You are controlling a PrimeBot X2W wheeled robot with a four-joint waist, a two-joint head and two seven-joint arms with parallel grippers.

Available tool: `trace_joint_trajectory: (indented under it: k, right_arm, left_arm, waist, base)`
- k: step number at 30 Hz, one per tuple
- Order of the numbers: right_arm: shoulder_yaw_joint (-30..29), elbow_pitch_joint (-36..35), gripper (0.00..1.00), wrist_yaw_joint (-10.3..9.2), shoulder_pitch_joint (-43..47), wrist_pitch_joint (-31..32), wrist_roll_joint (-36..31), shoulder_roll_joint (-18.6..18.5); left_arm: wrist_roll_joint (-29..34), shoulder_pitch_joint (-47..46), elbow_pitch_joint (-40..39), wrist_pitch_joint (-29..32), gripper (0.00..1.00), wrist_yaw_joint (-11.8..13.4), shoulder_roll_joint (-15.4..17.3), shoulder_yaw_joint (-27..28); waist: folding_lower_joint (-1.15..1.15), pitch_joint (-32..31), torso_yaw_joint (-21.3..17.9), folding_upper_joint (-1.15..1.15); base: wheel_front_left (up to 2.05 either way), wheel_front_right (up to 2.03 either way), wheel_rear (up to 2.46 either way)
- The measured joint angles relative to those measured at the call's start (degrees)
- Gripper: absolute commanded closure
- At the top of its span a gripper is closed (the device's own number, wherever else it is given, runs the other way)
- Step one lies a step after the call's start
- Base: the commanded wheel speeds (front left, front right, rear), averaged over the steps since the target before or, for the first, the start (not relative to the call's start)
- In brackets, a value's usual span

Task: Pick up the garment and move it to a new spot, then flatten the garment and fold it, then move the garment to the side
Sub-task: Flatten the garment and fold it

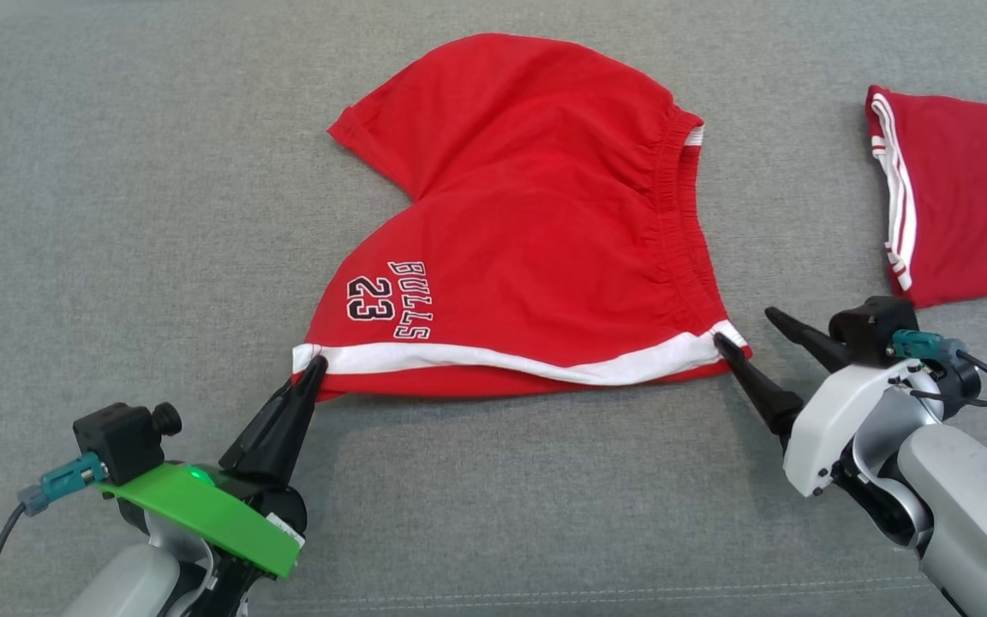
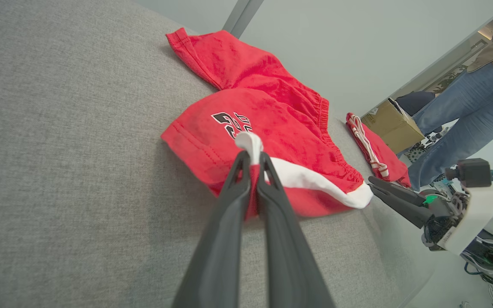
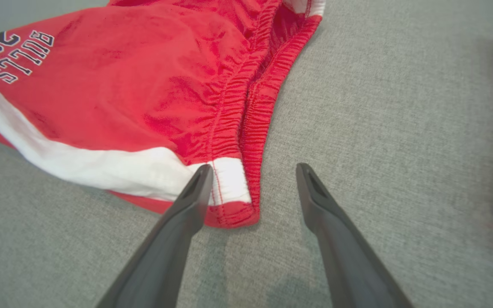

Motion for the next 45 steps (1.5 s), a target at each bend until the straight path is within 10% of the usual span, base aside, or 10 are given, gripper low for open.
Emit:
trace_joint_trajectory:
  k: [16, 30, 45]
  right_arm:
    - [3.3, 2.1, 0.13, 2.16, -0.7, 2.6, -0.2, 1.3]
    - [4.6, 0.5, 0.00, 2.18, -3.1, 2.9, -3.3, 0.8]
    - [5.0, 2.6, 0.71, 2.53, -2.8, 4.2, -0.8, 2.6]
  left_arm:
    - [0.2, 0.0, 0.0, 0.0, 1.00, 0.0, 0.0, 0.5]
    - [0.2, 0.1, -0.2, 0.0, 1.00, 0.0, -0.1, 0.8]
    - [0.2, 0.1, -0.3, 0.0, 1.00, 0.0, -0.3, 1.1]
  waist:
    - [0.00, -0.1, 1.9, 0.00]
    - [0.00, -0.1, 1.1, 0.00]
    - [0.00, 0.7, 2.0, 0.00]
  base:
    - [0.00, 0.00, 0.00]
    - [0.00, 0.00, 0.00]
    - [0.00, 0.00, 0.00]
